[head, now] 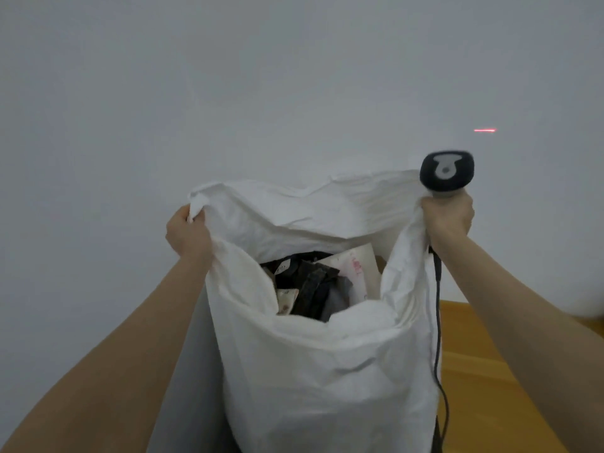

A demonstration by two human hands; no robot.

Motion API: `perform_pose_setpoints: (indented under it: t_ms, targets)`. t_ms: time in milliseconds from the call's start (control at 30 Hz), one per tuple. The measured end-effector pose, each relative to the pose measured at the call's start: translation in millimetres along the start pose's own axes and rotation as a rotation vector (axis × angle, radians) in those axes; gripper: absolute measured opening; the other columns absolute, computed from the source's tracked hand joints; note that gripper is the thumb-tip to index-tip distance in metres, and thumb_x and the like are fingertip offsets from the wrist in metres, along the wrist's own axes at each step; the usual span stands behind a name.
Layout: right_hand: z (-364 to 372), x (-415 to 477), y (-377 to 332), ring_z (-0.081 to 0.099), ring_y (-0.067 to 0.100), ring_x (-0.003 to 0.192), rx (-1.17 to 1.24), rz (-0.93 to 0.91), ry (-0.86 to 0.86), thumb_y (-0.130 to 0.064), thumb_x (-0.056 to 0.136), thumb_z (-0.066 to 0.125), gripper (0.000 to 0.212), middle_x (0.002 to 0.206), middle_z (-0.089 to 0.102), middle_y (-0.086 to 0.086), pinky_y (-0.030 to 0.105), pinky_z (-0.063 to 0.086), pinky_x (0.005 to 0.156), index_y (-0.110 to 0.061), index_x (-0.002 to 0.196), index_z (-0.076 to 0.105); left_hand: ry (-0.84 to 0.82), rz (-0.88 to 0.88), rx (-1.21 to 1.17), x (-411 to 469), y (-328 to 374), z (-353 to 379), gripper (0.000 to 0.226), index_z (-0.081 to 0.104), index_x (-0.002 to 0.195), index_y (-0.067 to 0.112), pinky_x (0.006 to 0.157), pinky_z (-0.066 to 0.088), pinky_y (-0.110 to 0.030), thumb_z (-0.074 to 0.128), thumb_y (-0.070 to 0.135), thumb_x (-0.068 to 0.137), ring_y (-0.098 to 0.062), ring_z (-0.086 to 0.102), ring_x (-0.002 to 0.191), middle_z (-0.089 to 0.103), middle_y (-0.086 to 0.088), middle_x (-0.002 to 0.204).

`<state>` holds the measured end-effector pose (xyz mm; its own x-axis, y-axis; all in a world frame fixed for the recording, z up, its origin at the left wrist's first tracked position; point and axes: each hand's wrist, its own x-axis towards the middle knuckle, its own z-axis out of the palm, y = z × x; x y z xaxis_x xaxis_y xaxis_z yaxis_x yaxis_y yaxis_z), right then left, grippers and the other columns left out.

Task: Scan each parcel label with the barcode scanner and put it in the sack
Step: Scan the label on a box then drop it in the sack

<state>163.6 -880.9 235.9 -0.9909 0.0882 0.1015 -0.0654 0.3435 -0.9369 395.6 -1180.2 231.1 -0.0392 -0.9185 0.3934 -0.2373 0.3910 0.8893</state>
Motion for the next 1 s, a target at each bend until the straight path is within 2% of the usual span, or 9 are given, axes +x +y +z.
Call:
perform_pose_setpoints:
  t_ms: [133,300,400,467,567,633,733,900,1000]
  targets:
    - [-13.9,-4.3,35.1,0.061,0.037,0.100,-0.106,0.096,-0.013,-0.017,0.088,0.055,0.029,0.108,0.064,0.013,0.039,0.047,0.078,-0.012,0.117,0.056,-0.104,-0.093,0.409,-9.8,-36.5,-17.6,0.024,0.056,0.112,0.001,0.084,0.044,-0.041,0.052,0.017,0.095,-0.037,0.059,0.101,0.061,-0.023,0.111]
    - [-37.6,-12.5,64.4,0.058,0.036,0.090,-0.219,0.179,-0.090,-0.024,0.090,0.057,0.024,0.110,0.063,0.017,0.039,0.046,0.074,-0.008,0.108,0.056,-0.324,-0.297,0.731,-26.3,-55.1,-27.9,0.061,0.019,0.144,0.000,0.104,0.035,-0.052,0.051,0.016,0.094,-0.045,0.040,0.128,0.033,-0.027,0.143]
    - [-49.6,-11.8,57.9,0.056,0.038,0.101,-0.273,0.174,-0.141,-0.027,0.084,0.065,0.036,0.124,0.051,0.017,0.045,0.051,0.083,-0.007,0.113,0.056,-0.294,-0.114,0.890,-26.5,-34.5,-18.8,0.077,0.008,0.151,0.009,0.113,0.020,-0.052,0.056,0.018,0.092,-0.037,0.016,0.142,0.010,-0.021,0.156]
    - [-57.6,-13.7,37.9,0.052,0.039,0.109,-0.318,0.083,-0.106,-0.025,0.083,0.066,0.037,0.125,0.046,0.015,0.047,0.051,0.087,-0.006,0.113,0.057,-0.337,0.183,0.929,-29.0,-11.8,-6.1,0.073,0.017,0.150,0.012,0.115,0.019,-0.049,0.057,0.017,0.090,-0.033,0.010,0.145,0.011,-0.018,0.157]
    - [-63.5,-21.6,-1.5,0.061,0.031,0.092,-0.276,-0.095,-0.201,-0.016,0.082,0.068,0.026,0.101,0.062,0.011,0.040,0.053,0.079,-0.007,0.104,0.059,-0.617,0.447,0.772,-48.6,24.1,17.9,0.052,0.046,0.138,0.015,0.107,0.033,-0.040,0.060,0.018,0.088,-0.030,0.036,0.133,0.037,-0.015,0.145]
    - [-61.3,-35.7,-22.4,0.066,0.024,0.080,-0.165,-0.138,-0.401,-0.009,0.081,0.070,0.023,0.090,0.066,0.010,0.039,0.057,0.077,-0.005,0.102,0.061,-0.941,0.480,0.677,-78.8,41.4,31.1,0.046,0.053,0.132,0.016,0.104,0.036,-0.034,0.064,0.025,0.088,-0.026,0.045,0.126,0.048,-0.010,0.139]
    - [-42.5,-69.4,-23.8,0.059,0.020,0.071,-0.139,-0.039,-0.754,-0.001,0.085,0.066,0.017,0.091,0.059,0.008,0.030,0.055,0.062,-0.007,0.097,0.056,-1.343,0.444,0.787,-133.0,40.4,42.3,0.065,0.047,0.137,0.017,0.101,0.040,-0.030,0.072,0.039,0.082,-0.022,0.048,0.124,0.049,-0.005,0.138]
    - [-33.3,-88.5,53.1,0.058,0.024,0.088,-0.306,0.171,-0.782,0.009,0.083,0.064,0.036,0.101,0.056,0.013,0.029,0.052,0.066,0.002,0.117,0.055,-1.513,0.297,1.337,-156.6,-30.5,13.8,0.068,0.011,0.154,0.019,0.109,0.029,-0.041,0.047,0.034,0.099,-0.033,0.032,0.139,0.025,-0.015,0.156]
    - [-41.5,-77.9,72.8,0.054,0.025,0.087,-0.294,0.224,-0.742,0.008,0.082,0.065,0.019,0.096,0.057,0.014,0.035,0.048,0.075,-0.004,0.096,0.060,-1.459,0.305,1.293,-151.7,-35.4,12.0,0.065,0.033,0.145,0.009,0.101,0.039,-0.038,0.060,0.035,0.092,-0.031,0.046,0.129,0.044,-0.014,0.143]
